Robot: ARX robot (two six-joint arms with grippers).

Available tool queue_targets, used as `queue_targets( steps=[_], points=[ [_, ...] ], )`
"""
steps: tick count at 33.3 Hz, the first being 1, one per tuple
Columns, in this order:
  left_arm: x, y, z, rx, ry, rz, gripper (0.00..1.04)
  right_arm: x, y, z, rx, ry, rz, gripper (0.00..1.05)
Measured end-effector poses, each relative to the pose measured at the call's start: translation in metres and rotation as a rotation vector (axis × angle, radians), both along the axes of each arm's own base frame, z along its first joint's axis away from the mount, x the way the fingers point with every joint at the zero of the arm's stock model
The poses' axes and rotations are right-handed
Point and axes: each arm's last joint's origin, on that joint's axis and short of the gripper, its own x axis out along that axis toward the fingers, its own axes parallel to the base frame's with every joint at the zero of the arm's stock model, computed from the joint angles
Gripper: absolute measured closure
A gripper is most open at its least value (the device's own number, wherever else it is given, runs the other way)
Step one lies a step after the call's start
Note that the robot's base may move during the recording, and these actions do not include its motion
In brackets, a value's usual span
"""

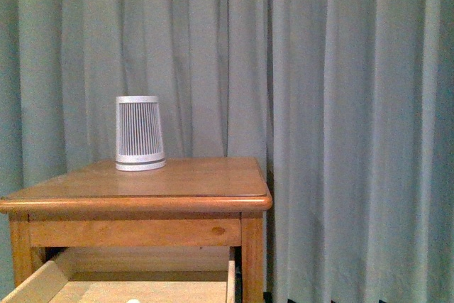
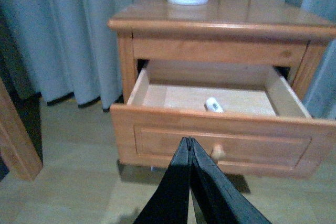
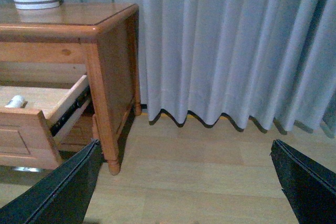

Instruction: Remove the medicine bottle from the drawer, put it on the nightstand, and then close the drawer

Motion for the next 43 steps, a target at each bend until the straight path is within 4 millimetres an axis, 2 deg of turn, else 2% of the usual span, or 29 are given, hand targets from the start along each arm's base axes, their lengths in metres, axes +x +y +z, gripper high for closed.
queue_targets(
  steps=[7,12,35,36,39,40,43],
  points=[
    [-0.007,0.0,-0.004,0.0,-0.025,-0.001,1.02,0.0,0.0,0.0,0.0,0.0,0.0,0.07],
    [-0.007,0.0,-0.016,0.0,-0.016,-0.001,1.02,0.0,0.0,0.0,0.0,0.0,0.0,0.07],
    [-0.007,0.0,-0.016,0.0,-0.021,0.0,1.02,0.0,0.0,0.0,0.0,0.001,0.002,0.07],
    [-0.007,0.0,-0.015,-0.001,-0.026,-0.003,1.0,0.0,0.0,0.0,0.0,0.0,0.0,0.07],
    [-0.007,0.0,-0.015,0.0,-0.023,-0.002,0.84,0.0,0.0,0.0,0.0,0.001,0.002,0.07],
    [-0.007,0.0,-0.015,0.0,-0.025,0.005,0.75,0.0,0.0,0.0,0.0,0.0,0.007,0.07],
    [-0.007,0.0,-0.015,0.0,-0.024,0.004,0.63,0.0,0.0,0.0,0.0,0.0,0.007,0.07]
  ],
)
